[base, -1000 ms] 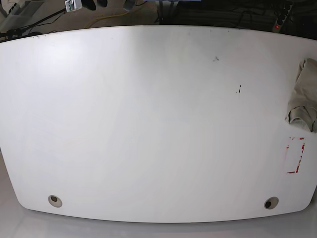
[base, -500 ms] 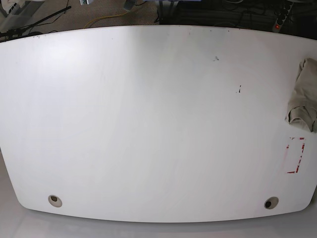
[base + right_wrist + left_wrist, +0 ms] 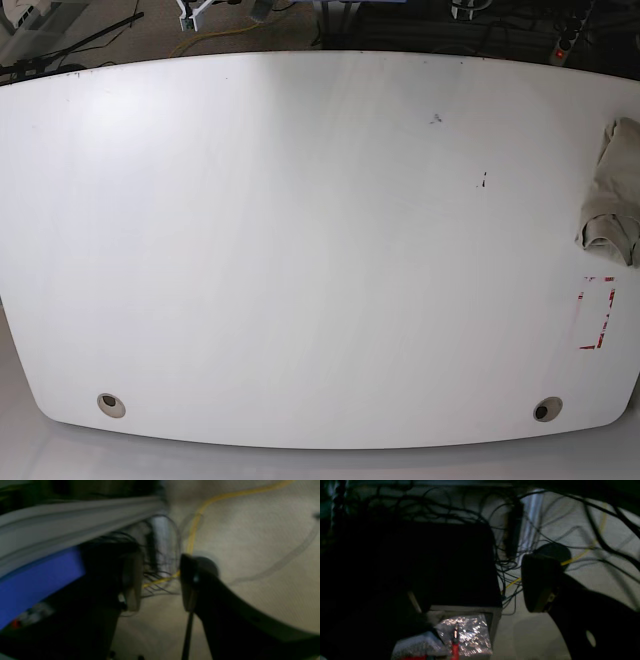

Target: Fold the T-shirt properly

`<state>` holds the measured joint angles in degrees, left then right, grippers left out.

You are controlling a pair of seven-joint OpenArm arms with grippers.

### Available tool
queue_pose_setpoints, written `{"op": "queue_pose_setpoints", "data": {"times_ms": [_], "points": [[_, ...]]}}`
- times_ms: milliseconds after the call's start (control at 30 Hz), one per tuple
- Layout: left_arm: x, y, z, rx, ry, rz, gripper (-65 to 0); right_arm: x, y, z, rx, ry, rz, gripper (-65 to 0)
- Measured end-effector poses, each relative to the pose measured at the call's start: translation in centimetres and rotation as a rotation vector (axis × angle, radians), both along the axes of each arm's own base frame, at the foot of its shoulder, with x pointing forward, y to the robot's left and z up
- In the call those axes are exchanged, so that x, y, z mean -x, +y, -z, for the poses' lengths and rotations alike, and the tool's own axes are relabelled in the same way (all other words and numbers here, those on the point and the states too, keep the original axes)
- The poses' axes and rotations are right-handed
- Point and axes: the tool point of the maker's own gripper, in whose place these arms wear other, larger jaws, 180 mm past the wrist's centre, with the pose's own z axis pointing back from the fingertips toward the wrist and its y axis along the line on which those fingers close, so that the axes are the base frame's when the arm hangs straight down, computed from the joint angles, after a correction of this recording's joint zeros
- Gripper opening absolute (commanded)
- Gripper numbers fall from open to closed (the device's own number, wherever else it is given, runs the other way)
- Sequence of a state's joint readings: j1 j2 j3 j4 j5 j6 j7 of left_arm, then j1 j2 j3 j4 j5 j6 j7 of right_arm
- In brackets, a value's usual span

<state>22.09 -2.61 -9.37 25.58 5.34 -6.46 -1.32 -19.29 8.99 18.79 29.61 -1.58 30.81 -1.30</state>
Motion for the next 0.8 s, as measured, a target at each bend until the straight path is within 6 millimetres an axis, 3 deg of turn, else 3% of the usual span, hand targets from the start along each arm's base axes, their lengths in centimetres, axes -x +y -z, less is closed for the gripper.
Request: {"op": "queue_pose_setpoints", "data": {"times_ms": [267, 400, 600, 800], "points": [[-2.8, -2.3, 1.8, 0.057, 0.051, -0.045, -16.1, -3.0, 0.4, 1.3, 0.029, 0.011, -0.038, -41.7], [-4.4, -2.9, 2.1, 0.072, 0.068, -0.054, -16.1, -3.5, 0.3, 1.9, 0.059, 0.038, -0.049, -41.4], [-5.7, -1.5, 2.2, -0.009, 0.093, -0.052, -16.1, -3.4, 0.3, 2.2, 0.073, 0.059, -0.051, -41.2], [-5.5, -1.5, 2.2, -0.011, 0.106, -0.051, -16.1, -3.6, 0.2, 2.2, 0.075, 0.056, -0.05, -41.1]]}}
